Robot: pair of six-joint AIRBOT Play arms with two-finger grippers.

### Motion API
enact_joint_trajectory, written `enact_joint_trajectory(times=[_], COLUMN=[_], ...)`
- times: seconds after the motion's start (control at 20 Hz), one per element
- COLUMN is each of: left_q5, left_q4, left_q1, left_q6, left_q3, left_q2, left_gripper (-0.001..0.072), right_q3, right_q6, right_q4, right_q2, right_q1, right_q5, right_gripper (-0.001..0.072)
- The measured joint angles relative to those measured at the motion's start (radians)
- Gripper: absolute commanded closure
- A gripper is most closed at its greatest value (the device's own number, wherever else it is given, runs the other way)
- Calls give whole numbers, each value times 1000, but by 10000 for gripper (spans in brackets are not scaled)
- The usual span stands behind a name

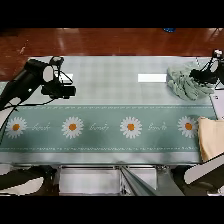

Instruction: Fold the shirts.

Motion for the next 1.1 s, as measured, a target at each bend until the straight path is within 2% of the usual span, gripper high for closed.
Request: enact_joint_trajectory(times=[0.2,0.35,0.45,0.7,0.9,1.1], left_q5=[-85,-109,-114,-1,61,84], left_q4=[-1,-4,-30,-156,-181,-190], left_q1=[15,18,15,-55,-85,-94], left_q6=[62,59,45,-14,-51,-63], left_q3=[-17,-78,-153,-392,-504,-538], left_q2=[86,207,319,628,773,814], left_gripper=[368,368,368,368,368,368], right_q3=[3,42,88,206,307,403], right_q6=[-31,-68,-141,-325,-396,-434], right_q4=[58,143,250,486,544,564], right_q2=[20,92,156,370,527,640], right_q1=[0,0,0,57,148,246], right_q5=[75,74,72,54,49,60], right_gripper=[691,691,692,692,692,692])
